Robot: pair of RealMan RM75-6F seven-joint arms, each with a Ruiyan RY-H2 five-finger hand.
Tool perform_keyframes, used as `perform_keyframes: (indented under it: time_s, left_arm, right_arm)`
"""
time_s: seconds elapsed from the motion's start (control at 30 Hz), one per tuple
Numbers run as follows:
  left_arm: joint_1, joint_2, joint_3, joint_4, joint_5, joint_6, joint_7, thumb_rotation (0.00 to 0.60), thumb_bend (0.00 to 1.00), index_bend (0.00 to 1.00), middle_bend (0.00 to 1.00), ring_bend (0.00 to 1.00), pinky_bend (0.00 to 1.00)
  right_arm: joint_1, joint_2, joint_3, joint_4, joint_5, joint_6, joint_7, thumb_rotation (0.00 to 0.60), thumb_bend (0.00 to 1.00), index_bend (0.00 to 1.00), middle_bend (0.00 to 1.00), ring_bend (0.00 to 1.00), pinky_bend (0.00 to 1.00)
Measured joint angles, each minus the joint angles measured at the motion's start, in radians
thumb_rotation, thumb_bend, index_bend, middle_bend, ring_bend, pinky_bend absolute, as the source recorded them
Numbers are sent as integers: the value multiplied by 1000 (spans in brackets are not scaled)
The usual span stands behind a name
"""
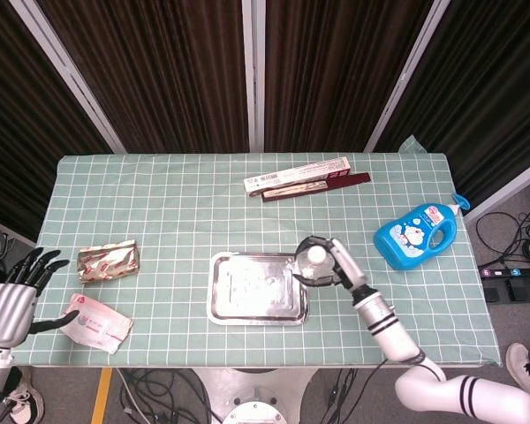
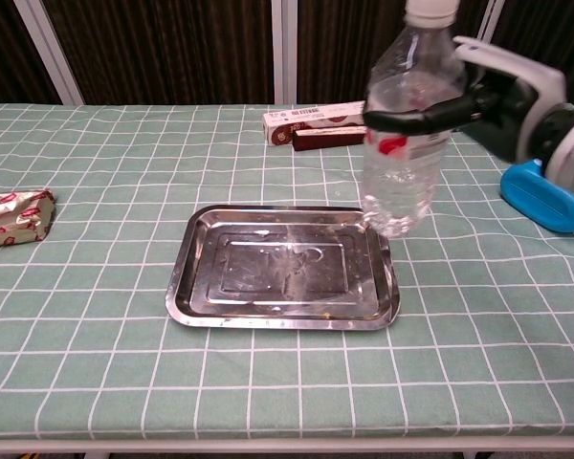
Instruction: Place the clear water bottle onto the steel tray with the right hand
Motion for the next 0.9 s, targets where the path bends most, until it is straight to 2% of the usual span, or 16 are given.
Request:
perform_keyframes:
  time_s: [0.07, 0.13, 0.33, 0.43, 0.63, 0.7, 0.9]
  left_arm:
    - [-1, -2, -1, -1, 1, 0, -3, 493, 87, 262, 229, 98, 185]
    - [-2, -3, 0, -2, 2, -3, -12, 492, 87, 263, 229, 97, 185]
    - [-14, -13, 3, 5, 11, -20, -21, 495, 87, 262, 229, 98, 185]
    - [-12, -13, 3, 7, 12, -15, -14, 492, 86, 262, 229, 98, 185]
    - [1, 6, 2, 4, -2, -3, -17, 495, 87, 262, 229, 98, 185]
    - [4, 8, 3, 6, -3, -1, -18, 492, 87, 263, 229, 98, 185]
    - [5, 10, 1, 16, -4, 1, -30, 493, 87, 262, 229, 98, 185]
  right_arm:
    - [7, -31, 1, 5, 2, -4, -7, 600, 202, 664, 543, 370, 431]
    - [-1, -21, 2, 1, 2, 7, -7, 600, 202, 664, 543, 370, 431]
    - [-70, 144, -6, -16, -17, 72, 42, 600, 201, 664, 544, 370, 431]
    - [-76, 166, -15, -13, -30, 72, 63, 600, 201, 664, 544, 370, 431]
    - [-23, 45, -18, 26, -41, 17, 79, 600, 183, 664, 544, 370, 431]
    - [13, -11, -12, 56, -40, -13, 83, 600, 172, 664, 544, 370, 431]
    - [75, -104, 0, 148, -47, -56, 107, 600, 164, 664, 544, 369, 431]
